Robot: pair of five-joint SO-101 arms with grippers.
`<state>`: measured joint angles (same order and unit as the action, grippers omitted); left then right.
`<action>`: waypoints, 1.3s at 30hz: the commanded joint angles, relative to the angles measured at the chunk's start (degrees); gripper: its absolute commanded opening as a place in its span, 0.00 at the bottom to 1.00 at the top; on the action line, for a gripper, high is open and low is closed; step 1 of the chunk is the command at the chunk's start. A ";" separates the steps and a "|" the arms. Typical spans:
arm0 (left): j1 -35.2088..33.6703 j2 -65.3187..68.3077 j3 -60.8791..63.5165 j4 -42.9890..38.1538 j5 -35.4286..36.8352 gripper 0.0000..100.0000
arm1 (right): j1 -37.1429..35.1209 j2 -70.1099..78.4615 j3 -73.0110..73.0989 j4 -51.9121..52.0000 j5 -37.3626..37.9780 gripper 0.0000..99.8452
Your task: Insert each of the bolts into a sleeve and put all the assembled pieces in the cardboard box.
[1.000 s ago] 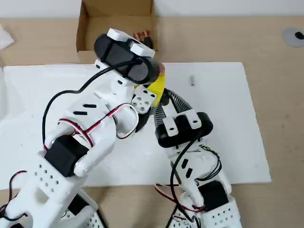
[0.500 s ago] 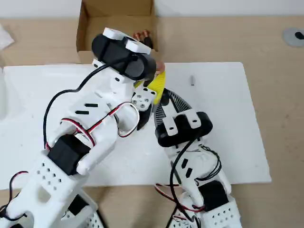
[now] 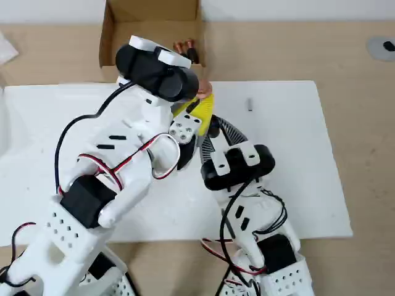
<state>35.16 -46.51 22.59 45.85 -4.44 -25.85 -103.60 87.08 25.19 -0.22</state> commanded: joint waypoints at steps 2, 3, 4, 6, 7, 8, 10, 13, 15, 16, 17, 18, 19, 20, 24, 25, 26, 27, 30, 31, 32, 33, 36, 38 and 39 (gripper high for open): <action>-0.35 -0.57 -1.85 0.44 0.62 0.01 | -0.92 -5.85 -1.71 -1.49 0.35 0.01; 0.18 -0.57 -1.85 0.44 1.32 0.01 | -0.92 -5.85 -1.71 -1.41 0.35 0.01; 0.53 -0.57 -1.85 0.44 2.11 0.01 | -0.92 -5.85 -1.71 -1.32 0.35 0.01; 1.41 -0.57 -1.85 0.44 2.81 0.01 | -0.92 -5.85 -1.63 -1.32 0.35 0.01; 1.67 -0.57 -1.85 0.44 2.81 0.01 | -0.92 -5.85 -1.63 -1.32 0.35 0.01; 1.93 -0.57 -1.76 0.44 2.81 0.01 | -0.92 -5.85 -1.63 -1.32 0.35 0.01; 1.85 -0.57 -1.76 0.53 2.81 0.01 | -0.92 -5.85 -1.63 -1.32 0.35 0.01; 1.49 -0.57 -1.93 1.49 2.64 0.01 | -0.92 -5.85 -1.63 -1.23 0.35 0.01; 1.85 -0.57 -2.99 3.52 2.55 0.01 | -0.92 -5.85 -1.63 -1.23 0.35 0.01; 1.93 -0.57 -3.52 4.13 2.64 0.01 | -0.92 -5.85 -1.63 -1.23 0.35 0.01; 1.93 -0.57 -3.87 4.31 2.64 0.01 | -0.92 -5.85 -1.63 -1.23 0.35 0.01; 1.93 -0.57 -4.04 4.40 2.64 0.01 | -0.92 -5.85 -1.63 -1.23 0.35 0.01; 1.93 -0.57 -4.13 4.40 2.64 0.01 | -0.92 -5.85 -1.63 -1.23 0.35 0.01; 1.93 -0.57 -4.04 4.40 2.64 0.01 | -0.92 -5.85 -1.63 -1.23 0.35 0.01; 1.93 -0.57 -3.87 4.48 2.81 0.01 | -0.92 -5.85 -1.63 -1.23 0.35 0.01; 1.93 -0.57 -3.87 4.48 2.81 0.01 | -0.92 -5.85 -1.63 -1.23 0.35 0.01; 1.93 -0.57 -3.96 4.48 2.81 0.01 | -0.92 -5.85 -1.63 -1.23 0.35 0.01; 1.93 -0.57 -4.04 4.48 2.81 0.01 | -0.92 -5.85 -1.63 -1.23 0.35 0.01; 1.93 -0.57 -4.04 4.48 2.81 0.01 | -0.92 -5.85 -1.63 -1.23 0.35 0.01; 1.93 -0.57 -3.96 4.48 2.81 0.01 | -0.92 -5.85 -1.63 -1.23 0.35 0.01; 1.93 -0.57 -3.96 4.48 2.81 0.01 | -0.92 -5.85 -1.63 -1.23 0.35 0.01; 1.93 -0.57 -3.96 4.40 2.81 0.01 | -0.92 -5.85 -1.63 -1.23 0.35 0.01; 1.85 -0.57 -3.96 4.31 2.81 0.01 | -0.92 -5.85 -1.63 -1.23 0.35 0.01; 1.67 -0.57 -3.87 4.22 2.81 0.03 | -0.92 -5.85 -1.63 -1.23 0.35 0.01; 1.67 -0.57 -3.87 4.22 2.81 0.04 | -0.92 -5.85 -1.63 -1.23 0.35 0.01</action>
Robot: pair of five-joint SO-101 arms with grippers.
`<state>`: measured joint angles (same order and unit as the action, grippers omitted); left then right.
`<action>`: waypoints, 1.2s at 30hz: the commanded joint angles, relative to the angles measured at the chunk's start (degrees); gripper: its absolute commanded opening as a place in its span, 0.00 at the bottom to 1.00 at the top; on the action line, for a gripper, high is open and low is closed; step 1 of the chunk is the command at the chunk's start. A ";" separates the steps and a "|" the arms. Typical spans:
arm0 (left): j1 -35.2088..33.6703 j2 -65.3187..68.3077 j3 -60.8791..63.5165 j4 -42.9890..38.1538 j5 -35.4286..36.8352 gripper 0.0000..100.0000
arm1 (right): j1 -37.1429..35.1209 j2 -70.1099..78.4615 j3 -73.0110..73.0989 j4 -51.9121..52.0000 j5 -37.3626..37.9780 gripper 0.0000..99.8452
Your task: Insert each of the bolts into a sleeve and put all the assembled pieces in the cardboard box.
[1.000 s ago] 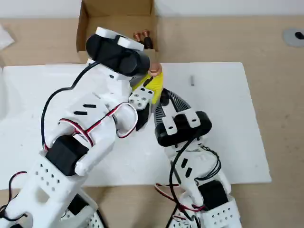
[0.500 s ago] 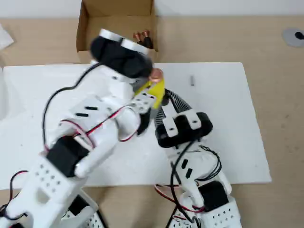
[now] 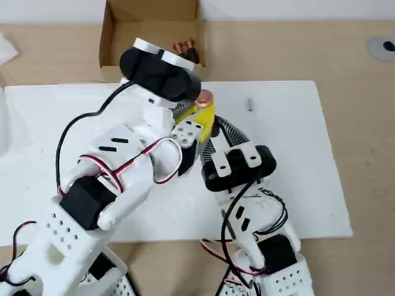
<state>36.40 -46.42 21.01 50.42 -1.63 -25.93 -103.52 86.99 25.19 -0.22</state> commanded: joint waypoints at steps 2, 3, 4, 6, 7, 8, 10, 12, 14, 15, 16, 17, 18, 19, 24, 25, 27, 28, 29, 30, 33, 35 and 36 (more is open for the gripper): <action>0.62 -0.66 -2.29 -0.26 0.00 0.06 | -0.84 -5.93 -1.54 -1.23 0.35 0.01; 0.70 -0.66 -2.29 -0.26 0.00 0.06 | -0.84 -5.93 -1.54 -1.23 0.35 0.01; 0.70 -0.66 -2.29 -0.26 0.00 0.06 | -0.84 -5.93 -1.54 -1.23 0.35 0.01; 0.70 -0.66 -2.29 -0.26 0.00 0.06 | -0.84 -5.93 -1.54 -1.23 0.35 0.01; 0.70 -0.66 -2.29 -0.26 0.00 0.06 | -0.84 -5.93 -1.54 -1.23 0.35 0.01; 0.70 -0.57 -2.29 -0.26 0.00 0.06 | -0.84 -5.93 -1.54 -1.23 0.35 0.01; 0.70 -0.48 -2.20 -0.26 0.00 0.06 | -0.84 -5.93 -1.54 -1.23 0.35 0.01; 0.70 -0.40 -2.11 -0.18 0.00 0.06 | -0.84 -5.93 -1.54 -1.23 0.35 0.01; 0.70 -0.40 -1.58 -0.18 0.00 0.08 | -0.84 -5.93 -1.54 -1.32 0.35 0.01; 0.70 -0.57 -1.14 0.09 0.09 0.09 | -0.84 -5.93 -1.54 -1.32 0.35 0.01; 0.70 -0.66 -0.97 0.70 0.09 0.09 | -0.84 -5.93 -1.54 -1.23 0.35 0.01; 0.70 -0.66 -0.79 1.05 0.35 0.10 | -0.84 -5.93 -1.54 -1.23 0.35 0.01; 0.70 -0.66 -0.62 1.23 1.41 0.11 | -0.84 -5.93 -1.54 -1.23 0.35 0.01; 0.70 -0.66 -0.62 1.93 2.73 0.12 | -0.84 -5.93 -1.54 -1.23 0.35 0.01; 0.26 -0.66 -0.79 3.87 5.71 0.16 | -0.84 -5.93 -1.54 -1.23 0.35 0.01; 0.18 -0.66 -0.88 3.60 5.71 0.16 | -0.84 -5.93 -1.54 -1.23 0.35 0.01; 0.09 -0.66 -0.88 3.60 5.63 0.16 | -0.84 -5.93 -1.54 -1.23 0.35 0.01; -0.18 -0.66 -0.97 3.78 5.45 0.16 | -0.84 -5.93 -1.54 -1.23 0.35 0.01; -0.62 -0.66 -0.97 3.87 5.45 0.16 | -0.84 -5.93 -1.54 -1.23 0.35 0.01; -0.79 -0.66 -1.23 3.87 5.54 0.16 | -0.84 -5.93 -1.54 -1.23 0.35 0.01; -1.32 -0.66 -2.46 3.96 5.71 0.16 | -0.84 -5.93 -1.54 -1.23 0.35 0.01; -1.41 -0.66 -3.69 4.48 5.71 0.16 | -0.84 -5.41 -1.80 -1.23 0.35 0.01; -1.49 -0.66 -4.66 4.66 5.71 0.16 | -0.84 -5.32 -1.89 -1.23 0.35 0.01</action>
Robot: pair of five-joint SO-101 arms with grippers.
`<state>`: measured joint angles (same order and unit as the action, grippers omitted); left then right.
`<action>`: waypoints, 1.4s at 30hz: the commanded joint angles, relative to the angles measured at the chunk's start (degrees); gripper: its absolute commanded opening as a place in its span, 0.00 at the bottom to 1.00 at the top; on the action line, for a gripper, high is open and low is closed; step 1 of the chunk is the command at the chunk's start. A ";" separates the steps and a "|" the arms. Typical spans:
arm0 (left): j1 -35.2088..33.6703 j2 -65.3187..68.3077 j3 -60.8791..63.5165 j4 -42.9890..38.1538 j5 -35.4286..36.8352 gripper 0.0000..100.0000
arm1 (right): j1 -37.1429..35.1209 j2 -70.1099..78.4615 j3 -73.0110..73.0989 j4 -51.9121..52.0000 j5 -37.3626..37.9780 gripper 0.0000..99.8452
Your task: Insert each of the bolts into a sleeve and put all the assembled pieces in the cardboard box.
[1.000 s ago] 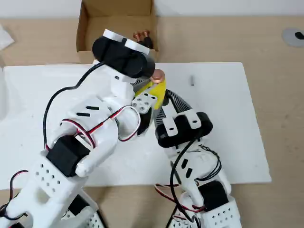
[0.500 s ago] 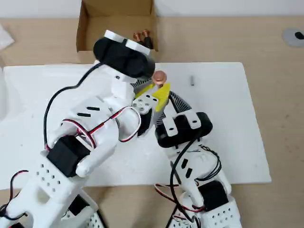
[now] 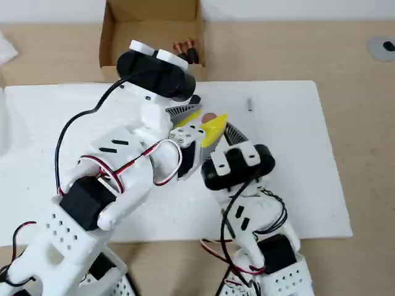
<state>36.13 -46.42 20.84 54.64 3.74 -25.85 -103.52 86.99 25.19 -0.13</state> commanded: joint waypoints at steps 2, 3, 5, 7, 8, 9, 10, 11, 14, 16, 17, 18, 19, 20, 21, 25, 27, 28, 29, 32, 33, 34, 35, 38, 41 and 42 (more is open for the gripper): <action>-1.85 -0.40 -6.42 0.88 0.35 0.12 | -0.84 -4.97 -1.98 -1.49 0.26 0.01; -2.99 -0.22 -7.30 0.88 0.35 0.08 | -0.75 -4.35 -2.07 -1.58 0.35 0.01; -5.19 0.13 -7.56 0.26 -0.35 0.00 | -0.66 -1.10 -3.56 -2.29 2.29 0.01; -7.91 0.84 -5.80 -0.97 -0.35 0.01 | -0.31 4.70 -6.64 -4.75 3.34 0.01; -9.58 1.01 -5.27 -1.05 0.00 0.00 | 0.40 8.40 -8.92 -6.07 3.34 0.01; -11.08 1.19 -5.10 -0.70 0.18 0.00 | 0.75 12.70 -11.74 -7.47 3.34 0.01; -12.31 1.19 -4.57 -0.62 0.00 0.00 | 0.92 17.45 -15.43 -8.26 3.16 0.01; -13.45 1.45 -4.31 -0.09 0.09 0.00 | 1.01 22.64 -19.47 -8.62 3.16 0.01; -17.05 1.80 -2.02 1.41 -0.09 0.00 | 1.10 39.25 -33.10 -8.44 2.99 0.01; -17.85 1.80 0.79 1.67 -0.88 0.00 | 1.71 49.89 -41.80 -8.44 2.99 0.01; -17.93 1.80 2.20 1.76 -2.20 0.00 | 1.98 54.90 -46.11 -8.44 2.99 0.01; -17.93 1.80 3.69 1.85 -3.87 0.00 | 2.42 59.56 -50.42 -8.35 2.99 0.01; -18.02 1.80 5.27 1.85 -5.63 0.00 | 3.03 63.78 -54.29 -8.26 2.99 0.01; -18.02 1.80 6.68 1.76 -6.68 0.00 | 3.56 67.65 -58.24 -8.26 2.99 0.01; -17.76 1.80 8.00 1.76 -7.65 0.00 | 3.91 71.25 -61.85 -8.26 2.99 0.01; -17.85 1.54 12.04 1.76 -8.79 0.00 | 4.44 85.14 -74.24 -7.74 3.43 0.01; -17.93 1.19 13.89 1.76 -8.88 0.01 | 4.44 92.26 -80.04 -5.80 3.08 0.01; -18.02 1.19 14.77 1.76 -8.88 0.00 | 4.44 96.04 -82.77 -5.10 2.99 0.01; -18.02 1.19 15.30 1.76 -8.88 0.00 | 4.44 99.56 -85.41 -4.66 2.99 0.01; -18.02 1.19 16.18 1.76 -8.88 0.00 | 4.88 109.49 -92.97 -4.13 2.64 0.01; -18.02 1.19 16.18 1.76 -8.88 0.00 | 5.32 112.31 -95.34 -3.96 1.76 0.01; -18.02 1.19 16.09 1.76 -8.88 0.01 | 5.67 115.21 -97.98 -3.96 0.79 0.01; -17.76 1.19 16.00 1.85 -8.88 0.01 | 5.93 117.85 -100.44 -3.96 -0.09 0.01; -17.93 1.19 15.74 2.99 -8.62 0.01 | 7.60 125.23 -106.95 -3.96 -0.97 0.01; -17.93 1.19 15.82 3.08 -8.79 0.01 | 8.84 132.53 -112.75 -3.96 -0.62 0.01; -17.76 1.19 15.74 3.08 -8.79 0.01 | 9.10 134.73 -114.77 -3.96 -0.53 0.01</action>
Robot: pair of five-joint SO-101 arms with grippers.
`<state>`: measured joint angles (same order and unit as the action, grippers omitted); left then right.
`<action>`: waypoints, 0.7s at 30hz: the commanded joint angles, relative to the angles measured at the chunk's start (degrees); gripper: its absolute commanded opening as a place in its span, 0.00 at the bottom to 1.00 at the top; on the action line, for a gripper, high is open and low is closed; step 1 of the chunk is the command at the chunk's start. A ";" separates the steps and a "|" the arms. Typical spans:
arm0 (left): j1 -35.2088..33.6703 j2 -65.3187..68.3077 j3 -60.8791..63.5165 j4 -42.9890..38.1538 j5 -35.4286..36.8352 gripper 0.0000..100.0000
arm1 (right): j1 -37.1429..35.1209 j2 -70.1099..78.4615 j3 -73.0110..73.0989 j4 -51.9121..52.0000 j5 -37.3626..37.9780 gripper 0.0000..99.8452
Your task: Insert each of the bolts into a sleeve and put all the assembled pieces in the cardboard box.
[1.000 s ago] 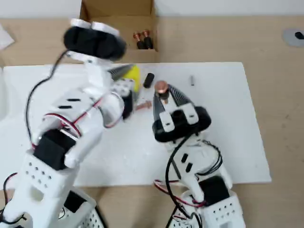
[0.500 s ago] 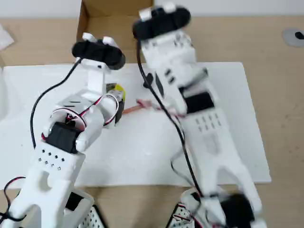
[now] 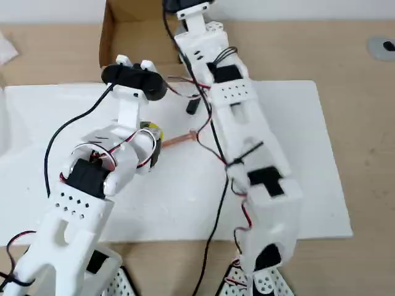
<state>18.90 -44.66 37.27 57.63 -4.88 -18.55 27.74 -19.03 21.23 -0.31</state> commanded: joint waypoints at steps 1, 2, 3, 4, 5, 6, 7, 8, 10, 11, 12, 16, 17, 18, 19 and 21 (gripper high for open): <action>-0.35 -0.57 -0.70 0.00 -0.18 0.01 | 1.98 5.76 -10.68 0.09 -0.35 0.01; -0.26 -0.57 -0.70 -0.18 -0.18 0.01 | 1.98 7.96 -12.26 0.18 0.26 0.01; -0.26 -0.57 -0.70 -0.26 -0.18 0.01 | 1.98 10.15 -13.93 0.88 1.93 0.01; -0.26 -0.57 -0.70 -0.35 -0.18 0.01 | 1.98 12.18 -15.43 1.93 3.60 0.02; -0.26 -0.57 -0.70 -0.35 -0.26 0.01 | 1.89 14.02 -17.10 3.16 4.57 0.04; -0.26 -0.57 -0.70 -0.35 -0.18 0.01 | 1.89 15.87 -18.86 4.22 4.84 0.05; -0.26 -0.57 -0.70 -0.35 -0.09 0.01 | 1.89 17.63 -20.79 5.19 4.84 0.06; -0.26 -0.57 -0.70 -0.35 -0.09 0.01 | 1.89 19.21 -22.55 6.15 4.84 0.07; -0.35 -0.57 -0.44 -0.35 -0.18 0.01 | 1.89 22.20 -26.15 8.18 4.84 0.09; -0.53 -0.57 -0.35 -0.35 -0.26 0.01 | 1.89 23.52 -27.91 9.23 5.01 0.09; -0.62 -0.57 -0.26 -0.35 -0.26 0.01 | 1.89 24.84 -29.58 10.20 5.19 0.09; -0.70 -0.13 -0.26 -0.35 -0.26 0.01 | 1.89 28.53 -35.21 15.65 5.19 0.12; -0.70 -0.04 -0.26 -0.35 -0.26 0.01 | 1.89 29.14 -36.44 17.41 5.19 0.13; -0.70 -0.04 -0.26 -0.35 -0.26 0.01 | 1.89 29.58 -37.41 19.43 5.19 0.14; -0.70 -0.04 -0.26 -0.35 -0.26 0.01 | 1.89 30.02 -38.46 21.27 5.19 0.16; -0.70 -0.04 -0.26 -0.44 -0.26 0.01 | 1.89 30.55 -40.40 24.18 5.19 0.18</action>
<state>18.90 -44.66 37.27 57.63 -4.88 -17.41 58.68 -54.11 42.07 4.26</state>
